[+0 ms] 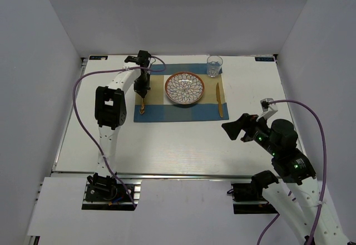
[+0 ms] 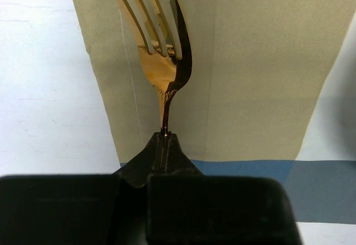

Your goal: Set the dinner table for one person

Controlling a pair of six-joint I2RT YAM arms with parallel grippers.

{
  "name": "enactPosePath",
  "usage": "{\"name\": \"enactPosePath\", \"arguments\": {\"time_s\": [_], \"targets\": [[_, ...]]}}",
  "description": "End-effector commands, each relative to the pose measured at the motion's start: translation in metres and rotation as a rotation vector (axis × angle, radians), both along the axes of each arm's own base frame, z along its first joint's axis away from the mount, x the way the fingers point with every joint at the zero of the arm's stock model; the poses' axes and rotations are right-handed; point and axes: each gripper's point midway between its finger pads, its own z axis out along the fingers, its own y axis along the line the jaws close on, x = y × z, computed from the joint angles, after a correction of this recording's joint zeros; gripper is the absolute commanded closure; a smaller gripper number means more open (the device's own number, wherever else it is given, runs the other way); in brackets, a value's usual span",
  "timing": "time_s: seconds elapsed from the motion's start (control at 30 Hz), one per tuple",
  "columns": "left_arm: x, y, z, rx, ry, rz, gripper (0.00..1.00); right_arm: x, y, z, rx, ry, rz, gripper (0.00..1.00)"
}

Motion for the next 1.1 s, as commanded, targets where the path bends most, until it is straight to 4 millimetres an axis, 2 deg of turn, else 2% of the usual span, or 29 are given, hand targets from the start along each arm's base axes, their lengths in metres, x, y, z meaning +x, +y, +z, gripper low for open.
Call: {"name": "enactPosePath", "arguments": {"time_s": [0.0,0.6,1.07], "targets": [[0.001,0.004,0.022,0.01,-0.042,0.027,1.0,0.006,0.001,0.0,-0.001,-0.024,-0.003,0.11],[-0.015,-0.009,0.021,0.001,-0.009,0.047,1.0,0.005,0.002,-0.007,0.002,-0.005,0.003,0.11],[-0.023,-0.002,0.017,0.08,0.007,0.064,1.0,0.003,0.002,-0.006,0.008,-0.005,0.0,0.11]]}}
